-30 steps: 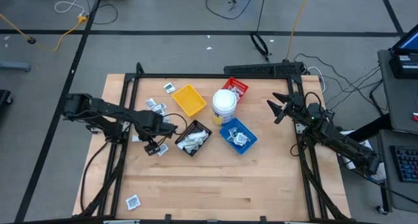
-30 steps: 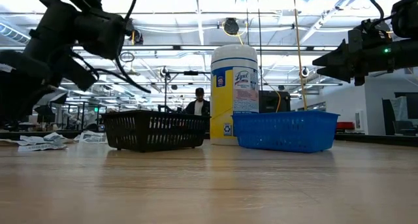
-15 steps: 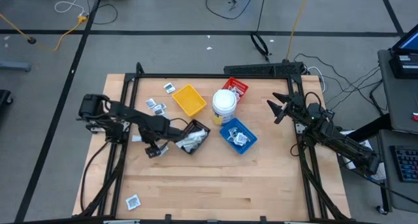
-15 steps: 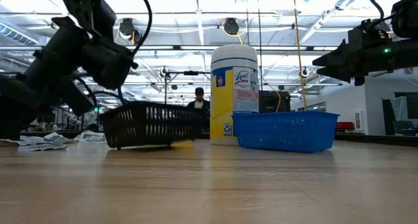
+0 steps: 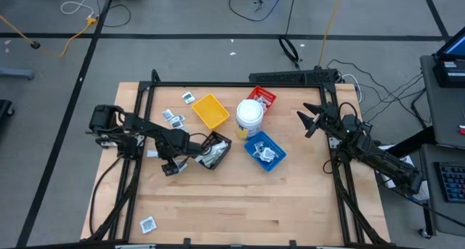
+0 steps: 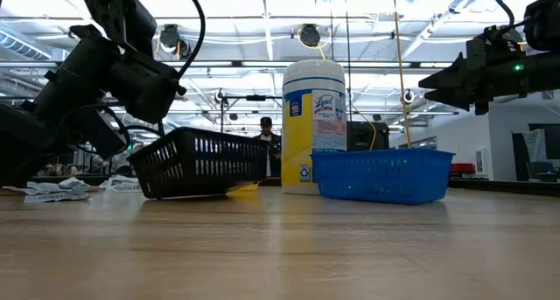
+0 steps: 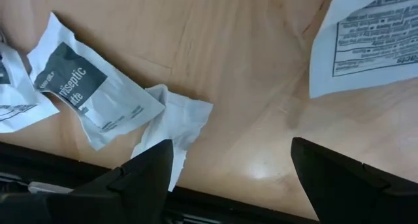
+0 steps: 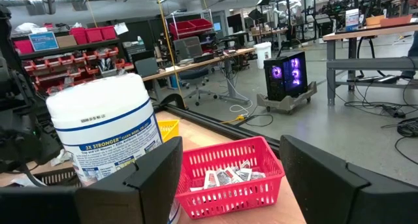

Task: Pick & Place First Aid Supplies
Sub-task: Put the bandage pack into the black bin

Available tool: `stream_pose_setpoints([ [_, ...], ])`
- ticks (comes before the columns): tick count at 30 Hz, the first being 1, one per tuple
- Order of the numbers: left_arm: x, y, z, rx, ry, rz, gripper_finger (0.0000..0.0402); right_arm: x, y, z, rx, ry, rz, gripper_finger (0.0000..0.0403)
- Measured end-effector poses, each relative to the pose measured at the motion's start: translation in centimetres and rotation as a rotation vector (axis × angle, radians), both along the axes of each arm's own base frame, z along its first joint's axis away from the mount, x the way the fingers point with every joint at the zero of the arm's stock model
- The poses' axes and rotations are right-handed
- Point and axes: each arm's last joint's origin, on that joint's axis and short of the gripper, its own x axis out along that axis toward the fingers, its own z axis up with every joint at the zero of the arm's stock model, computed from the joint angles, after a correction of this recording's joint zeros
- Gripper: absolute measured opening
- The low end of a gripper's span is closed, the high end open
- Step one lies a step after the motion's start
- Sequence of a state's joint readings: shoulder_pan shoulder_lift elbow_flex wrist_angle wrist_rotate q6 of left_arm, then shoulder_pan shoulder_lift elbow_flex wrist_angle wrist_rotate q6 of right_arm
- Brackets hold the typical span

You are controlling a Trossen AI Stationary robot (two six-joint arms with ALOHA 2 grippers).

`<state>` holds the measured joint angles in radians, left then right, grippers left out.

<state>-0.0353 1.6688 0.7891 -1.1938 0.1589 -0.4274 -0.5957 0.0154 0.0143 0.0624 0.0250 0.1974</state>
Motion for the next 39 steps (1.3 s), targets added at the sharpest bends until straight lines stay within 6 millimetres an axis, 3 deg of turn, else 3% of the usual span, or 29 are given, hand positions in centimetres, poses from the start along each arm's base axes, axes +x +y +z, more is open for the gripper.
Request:
stream_pose_setpoints([
  [8, -0.1, 0.0, 0.2, 0.020, 0.008, 0.032, 0.0315, 0.0, 0.0, 0.0, 0.000, 0.000, 0.000, 0.0254],
  [20, 0.0, 0.2, 2.3, 0.083, -0.106, 0.045, 0.0315, 0.0, 0.0, 0.0, -0.001, -0.001, 0.000, 0.0254],
  [27, -0.6, 0.8, 3.3, 0.204, -0.135, 0.198, 0.0315, 0.0, 0.0, 0.0, -0.001, 0.000, 0.000, 0.0254],
  [39, -2.4, 0.8, 1.6, 0.254, -0.046, 0.460, 0.0315, 0.0, 0.0, 0.0, 0.000, -0.001, 0.000, 0.0254],
])
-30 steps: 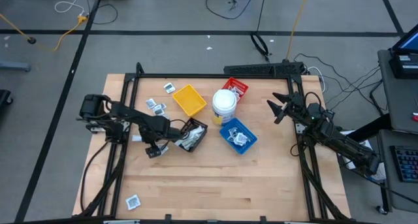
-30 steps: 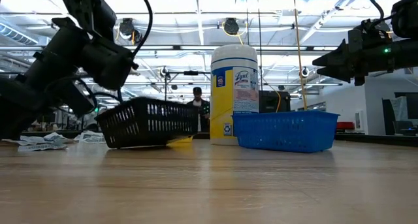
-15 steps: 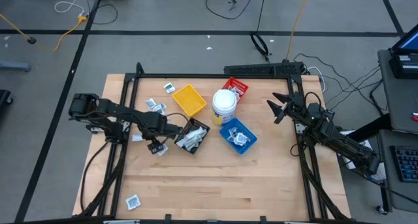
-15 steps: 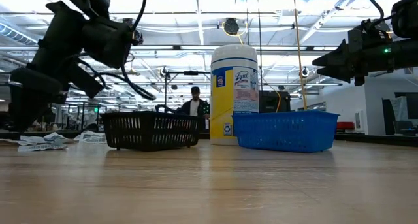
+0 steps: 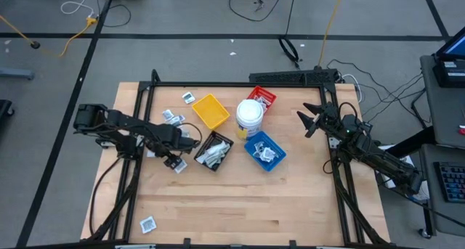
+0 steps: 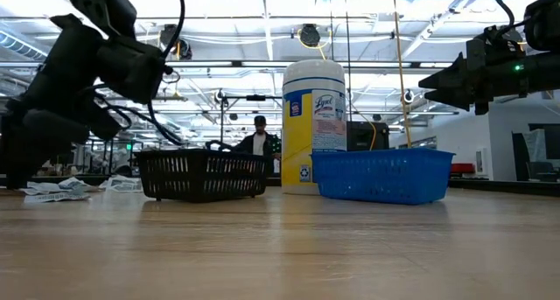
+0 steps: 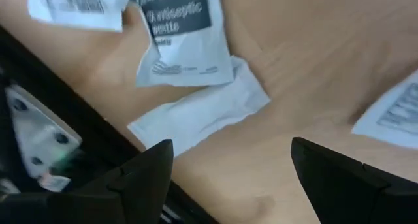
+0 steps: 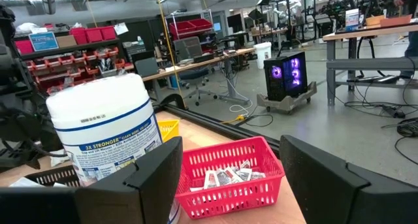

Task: Pick & Place First Aid Supplies
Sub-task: Put the bandage pack into the black bin

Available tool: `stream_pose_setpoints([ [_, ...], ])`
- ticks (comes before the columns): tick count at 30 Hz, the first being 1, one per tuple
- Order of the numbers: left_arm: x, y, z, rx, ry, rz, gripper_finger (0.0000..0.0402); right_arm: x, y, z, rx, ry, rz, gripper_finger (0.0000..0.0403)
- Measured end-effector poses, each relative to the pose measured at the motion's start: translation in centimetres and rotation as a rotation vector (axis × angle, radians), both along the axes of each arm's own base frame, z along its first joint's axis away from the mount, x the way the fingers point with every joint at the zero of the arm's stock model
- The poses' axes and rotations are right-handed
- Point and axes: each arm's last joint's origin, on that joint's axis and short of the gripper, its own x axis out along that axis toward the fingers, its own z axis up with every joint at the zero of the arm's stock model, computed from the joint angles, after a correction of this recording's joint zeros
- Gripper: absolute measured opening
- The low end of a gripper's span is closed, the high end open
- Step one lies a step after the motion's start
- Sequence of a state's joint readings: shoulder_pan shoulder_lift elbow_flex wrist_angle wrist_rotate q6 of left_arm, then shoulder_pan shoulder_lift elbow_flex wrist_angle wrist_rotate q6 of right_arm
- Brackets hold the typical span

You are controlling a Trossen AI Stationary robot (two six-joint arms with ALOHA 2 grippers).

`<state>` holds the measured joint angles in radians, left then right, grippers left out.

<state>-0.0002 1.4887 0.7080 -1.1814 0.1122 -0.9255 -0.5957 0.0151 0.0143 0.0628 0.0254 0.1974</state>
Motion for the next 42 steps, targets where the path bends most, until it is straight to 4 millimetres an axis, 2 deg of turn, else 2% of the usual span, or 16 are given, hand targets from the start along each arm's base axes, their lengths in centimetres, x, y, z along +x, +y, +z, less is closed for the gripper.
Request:
stream_pose_setpoints([
  [8, -0.5, 0.9, -0.5, 0.032, -0.042, 0.160, 0.0315, 0.0, 0.0, 0.0, 0.000, 0.000, 0.000, 0.0254],
  [13, -0.4, 1.2, -1.0, -0.018, -0.128, 0.117, 0.0315, 0.0, 0.0, 0.0, 0.000, 0.000, 0.000, 0.0254],
  [20, -0.5, 1.2, -1.4, -0.083, -0.150, 0.106, 0.0305, 0.0, 0.0, 0.0, 0.000, 0.001, 0.000, 0.0254],
  [24, -0.4, 1.0, -1.5, -0.153, -0.177, 0.079, 0.0257, 0.0, 0.0, 0.0, 0.000, 0.000, 0.000, 0.0254],
  [38, 0.0, 0.7, -2.1, -0.260, -0.269, 0.065, 0.0016, 0.0, 0.0, 0.0, 0.000, 0.000, 0.000, 0.0254],
  [42, -0.1, 0.8, -2.0, -0.262, -0.269, 0.091, 0.0008, 0.0, 0.0, 0.0, 0.000, 0.000, 0.000, 0.0254],
])
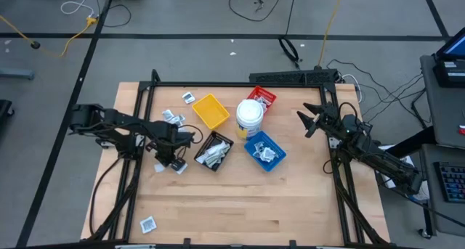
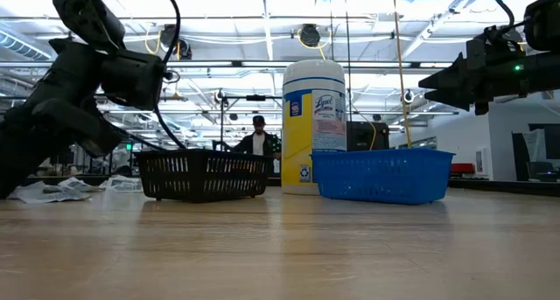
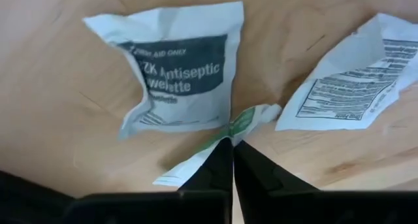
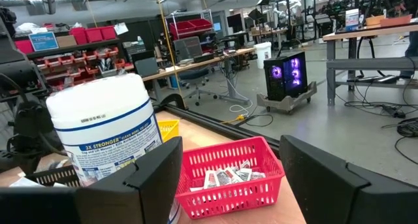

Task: Pick & Place First Aid Supplies
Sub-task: Put the bandage pack into the black bin

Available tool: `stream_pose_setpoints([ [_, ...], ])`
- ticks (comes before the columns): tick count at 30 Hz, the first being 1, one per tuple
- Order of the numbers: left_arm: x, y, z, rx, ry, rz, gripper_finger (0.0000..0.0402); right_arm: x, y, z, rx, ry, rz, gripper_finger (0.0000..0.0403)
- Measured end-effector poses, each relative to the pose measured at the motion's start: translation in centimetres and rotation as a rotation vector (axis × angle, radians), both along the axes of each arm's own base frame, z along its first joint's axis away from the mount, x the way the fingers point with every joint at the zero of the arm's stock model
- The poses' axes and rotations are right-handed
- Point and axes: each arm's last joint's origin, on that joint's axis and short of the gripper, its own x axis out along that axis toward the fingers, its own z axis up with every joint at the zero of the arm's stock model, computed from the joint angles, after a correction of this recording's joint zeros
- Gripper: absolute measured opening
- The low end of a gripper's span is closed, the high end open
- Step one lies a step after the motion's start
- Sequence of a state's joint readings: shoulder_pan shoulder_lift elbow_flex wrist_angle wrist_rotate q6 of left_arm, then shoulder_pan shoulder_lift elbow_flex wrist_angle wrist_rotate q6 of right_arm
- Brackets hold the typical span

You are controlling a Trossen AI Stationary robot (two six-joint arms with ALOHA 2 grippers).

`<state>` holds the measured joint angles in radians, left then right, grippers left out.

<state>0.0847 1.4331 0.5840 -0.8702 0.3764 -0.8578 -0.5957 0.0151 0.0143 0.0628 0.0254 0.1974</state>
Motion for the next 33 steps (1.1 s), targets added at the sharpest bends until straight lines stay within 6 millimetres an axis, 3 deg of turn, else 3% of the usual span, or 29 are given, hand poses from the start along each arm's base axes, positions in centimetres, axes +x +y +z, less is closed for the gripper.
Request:
stream_pose_setpoints([
  [4, -0.1, 0.3, 0.7, 0.030, -0.026, 0.040, 0.0003, 0.0, 0.0, 0.0, 0.000, 0.000, 0.000, 0.0254],
  [18, -2.0, 0.3, 7.3, 0.056, -0.097, 0.098, 0.0001, 0.0, 0.0, 0.0, 0.000, 0.000, 0.000, 0.0254],
  [23, -2.5, 0.2, 8.7, 0.055, -0.082, 0.099, 0.0001, 0.0, 0.0, 0.0, 0.000, 0.000, 0.000, 0.0254],
  [26, -1.5, 0.3, 9.3, 0.057, -0.074, 0.093, 0.0000, 0.0, 0.0, 0.0, 0.000, 0.001, 0.000, 0.0254],
  [33, 3.4, 1.7, 11.7, 0.095, -0.131, 0.129, 0.0000, 0.0, 0.0, 0.0, 0.000, 0.000, 0.000, 0.0254],
])
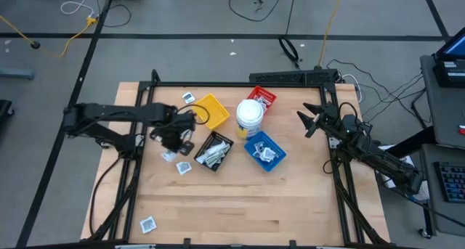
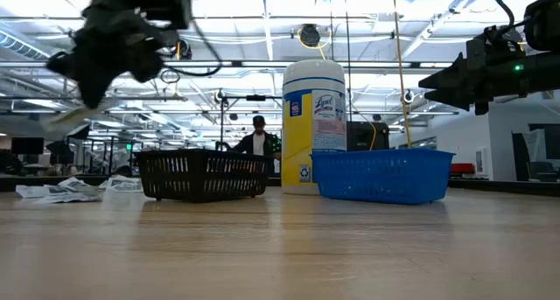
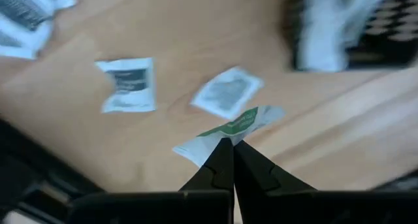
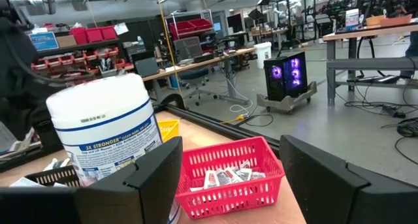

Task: Pick & Place First Aid Supplies
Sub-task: Put the bandage pack into the black bin

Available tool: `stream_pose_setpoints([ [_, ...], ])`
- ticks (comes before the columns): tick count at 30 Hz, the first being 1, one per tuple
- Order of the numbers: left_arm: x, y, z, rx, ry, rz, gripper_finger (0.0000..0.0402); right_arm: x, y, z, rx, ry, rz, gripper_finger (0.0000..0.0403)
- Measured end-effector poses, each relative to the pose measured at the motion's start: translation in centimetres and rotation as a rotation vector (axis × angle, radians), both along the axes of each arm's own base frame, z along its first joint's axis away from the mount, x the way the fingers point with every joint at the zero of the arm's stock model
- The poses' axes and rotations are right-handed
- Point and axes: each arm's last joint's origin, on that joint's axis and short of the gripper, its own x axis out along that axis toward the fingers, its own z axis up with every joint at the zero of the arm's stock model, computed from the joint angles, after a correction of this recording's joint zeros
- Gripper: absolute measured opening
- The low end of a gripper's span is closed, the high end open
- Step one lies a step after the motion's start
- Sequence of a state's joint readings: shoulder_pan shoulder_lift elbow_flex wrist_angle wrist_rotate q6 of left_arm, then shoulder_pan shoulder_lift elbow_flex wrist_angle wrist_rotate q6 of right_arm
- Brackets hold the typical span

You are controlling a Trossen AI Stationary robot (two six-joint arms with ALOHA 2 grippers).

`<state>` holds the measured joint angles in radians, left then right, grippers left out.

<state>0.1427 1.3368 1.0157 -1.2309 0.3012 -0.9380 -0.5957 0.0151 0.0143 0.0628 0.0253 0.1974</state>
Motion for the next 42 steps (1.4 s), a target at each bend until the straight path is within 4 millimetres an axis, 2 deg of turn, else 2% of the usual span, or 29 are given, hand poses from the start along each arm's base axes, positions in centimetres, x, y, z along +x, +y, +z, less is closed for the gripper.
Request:
stream_pose_setpoints([
  [9, 5.9, 1.2, 4.3, 0.134, -0.125, 0.026, 0.0000, 0.0, 0.0, 0.0, 0.000, 0.000, 0.000, 0.0254],
  [13, 7.7, 1.1, 5.2, 0.190, -0.171, 0.046, 0.0000, 0.0, 0.0, 0.0, 0.000, 0.000, 0.000, 0.0254],
  [20, 10.7, -0.3, 2.5, 0.234, -0.215, 0.042, 0.0000, 0.0, 0.0, 0.0, 0.000, 0.000, 0.000, 0.0254],
  [30, 12.7, -1.9, -0.8, 0.329, -0.136, 0.021, 0.0000, 0.0, 0.0, 0.0, 0.000, 0.000, 0.000, 0.0254],
  [33, 13.0, -2.1, -1.1, 0.329, -0.147, 0.019, 0.0004, 0.0, 0.0, 0.0, 0.000, 0.000, 0.000, 0.0254],
  [37, 12.9, -2.3, -1.1, 0.373, -0.138, 0.026, 0.0033, 0.0, 0.0, 0.0, 0.000, 0.000, 0.000, 0.0254],
  [42, 12.8, -2.4, -1.1, 0.392, -0.127, 0.021, 0.0112, 0.0, 0.0, 0.0, 0.000, 0.000, 0.000, 0.0254],
])
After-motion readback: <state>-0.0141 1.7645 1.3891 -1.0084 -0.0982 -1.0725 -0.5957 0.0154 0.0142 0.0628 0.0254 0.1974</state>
